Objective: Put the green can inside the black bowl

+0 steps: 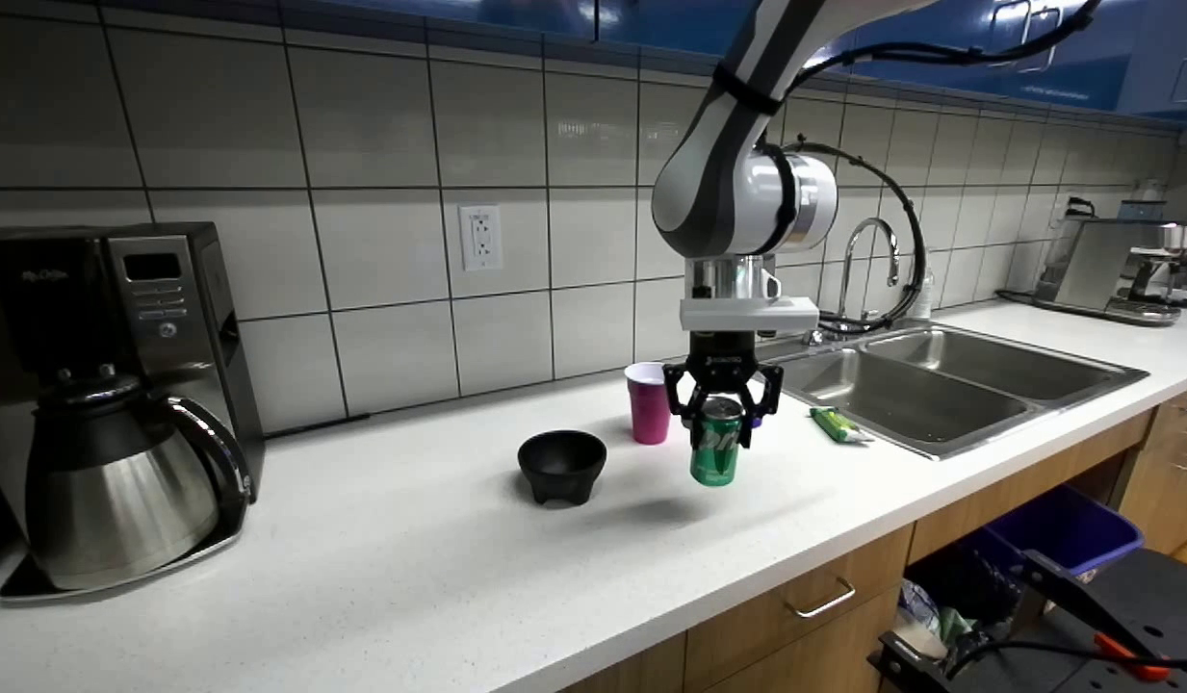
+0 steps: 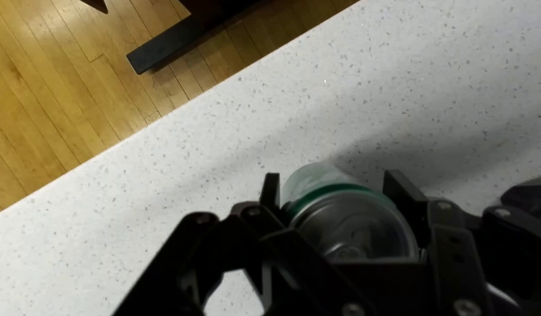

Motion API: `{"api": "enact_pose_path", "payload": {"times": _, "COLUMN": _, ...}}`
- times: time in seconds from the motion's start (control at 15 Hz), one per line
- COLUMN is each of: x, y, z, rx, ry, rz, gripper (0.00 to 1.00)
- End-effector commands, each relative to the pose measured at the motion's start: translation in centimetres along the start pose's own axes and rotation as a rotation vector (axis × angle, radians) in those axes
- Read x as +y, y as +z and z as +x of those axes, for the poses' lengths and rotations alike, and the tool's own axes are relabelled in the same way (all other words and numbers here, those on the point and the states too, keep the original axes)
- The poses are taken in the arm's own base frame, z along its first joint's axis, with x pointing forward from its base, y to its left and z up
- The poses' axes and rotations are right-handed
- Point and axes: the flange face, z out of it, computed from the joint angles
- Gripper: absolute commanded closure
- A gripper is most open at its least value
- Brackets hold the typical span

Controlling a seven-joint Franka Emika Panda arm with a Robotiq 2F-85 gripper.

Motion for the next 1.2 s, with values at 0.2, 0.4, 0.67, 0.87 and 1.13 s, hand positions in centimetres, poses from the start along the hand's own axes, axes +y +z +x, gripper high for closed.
{"api": "enact_pose_path", "payload": {"times": 0.2, "x": -2.5, "y": -4.6, "z": -1.8, "rx": 0.064, "ry": -0.083, "rz": 0.019, "gripper": 0.63}}
{"api": "enact_pose_path", "payload": {"times": 0.4, "x": -3.9, "y": -5.6, "z": -2.2, "rx": 0.081, "ry": -0.112, "rz": 0.03, "gripper": 0.63}}
{"api": "enact_pose_path", "payload": {"times": 0.67, "x": -6.0, "y": -6.5, "z": -2.7, "rx": 0.095, "ry": -0.156, "rz": 0.038, "gripper": 0.63}}
{"api": "enact_pose_path", "payload": {"times": 0.87, "x": -7.9, "y": -7.1, "z": -2.9, "rx": 0.107, "ry": -0.192, "rz": 0.038, "gripper": 0.63}}
{"api": "enact_pose_path", "payload": {"times": 1.13, "x": -10.3, "y": -7.6, "z": -3.0, "rx": 0.117, "ry": -0.23, "rz": 0.044, "gripper": 0.63}}
